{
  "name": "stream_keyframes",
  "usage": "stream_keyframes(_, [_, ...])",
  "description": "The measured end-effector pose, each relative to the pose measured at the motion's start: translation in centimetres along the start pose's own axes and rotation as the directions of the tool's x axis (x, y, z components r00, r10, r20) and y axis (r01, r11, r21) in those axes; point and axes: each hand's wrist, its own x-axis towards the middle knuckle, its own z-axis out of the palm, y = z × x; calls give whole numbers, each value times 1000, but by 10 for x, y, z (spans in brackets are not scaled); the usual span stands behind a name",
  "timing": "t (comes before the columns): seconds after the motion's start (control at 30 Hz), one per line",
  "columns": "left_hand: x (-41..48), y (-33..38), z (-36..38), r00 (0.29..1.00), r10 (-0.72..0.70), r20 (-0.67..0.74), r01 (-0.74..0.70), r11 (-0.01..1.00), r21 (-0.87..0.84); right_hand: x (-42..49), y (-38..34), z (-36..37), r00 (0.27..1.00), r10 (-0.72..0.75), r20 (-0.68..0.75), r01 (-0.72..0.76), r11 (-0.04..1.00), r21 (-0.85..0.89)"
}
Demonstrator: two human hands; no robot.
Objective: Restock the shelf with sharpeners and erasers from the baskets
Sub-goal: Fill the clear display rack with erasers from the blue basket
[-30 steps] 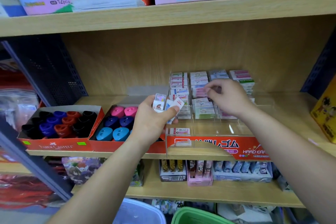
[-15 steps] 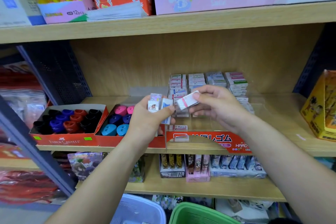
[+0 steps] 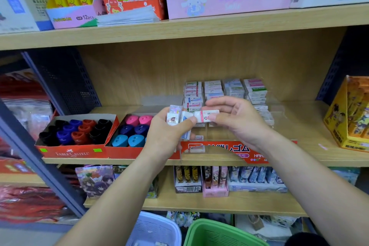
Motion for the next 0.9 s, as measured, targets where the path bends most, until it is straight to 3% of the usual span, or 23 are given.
stream_keyframes(0.2, [4, -5, -3, 999, 5, -45, -3, 999, 52, -2, 2, 4, 996, 18, -83, -22, 998, -51])
stream_keyframes(0.4, [11, -14, -9, 997, 0, -73, 9, 992, 125, -1, 5, 1, 997, 76, 5, -74, 985, -153])
stream_keyframes(0.57, [20, -22, -28, 993, -37, -113, 53, 988, 143, 10, 12, -4, 986, 47, -157, -89, 958, -274])
stream_keyframes(0.73, [24, -28, -47, 989, -59, -135, 79, 986, 146, 37, 27, 5, 992, -58, -111, -26, 773, -634])
stream_keyframes(0.9, [25, -31, -58, 991, -63, -118, 82, 984, 156, 56, 43, 26, 998, -54, -34, 3, 571, -821])
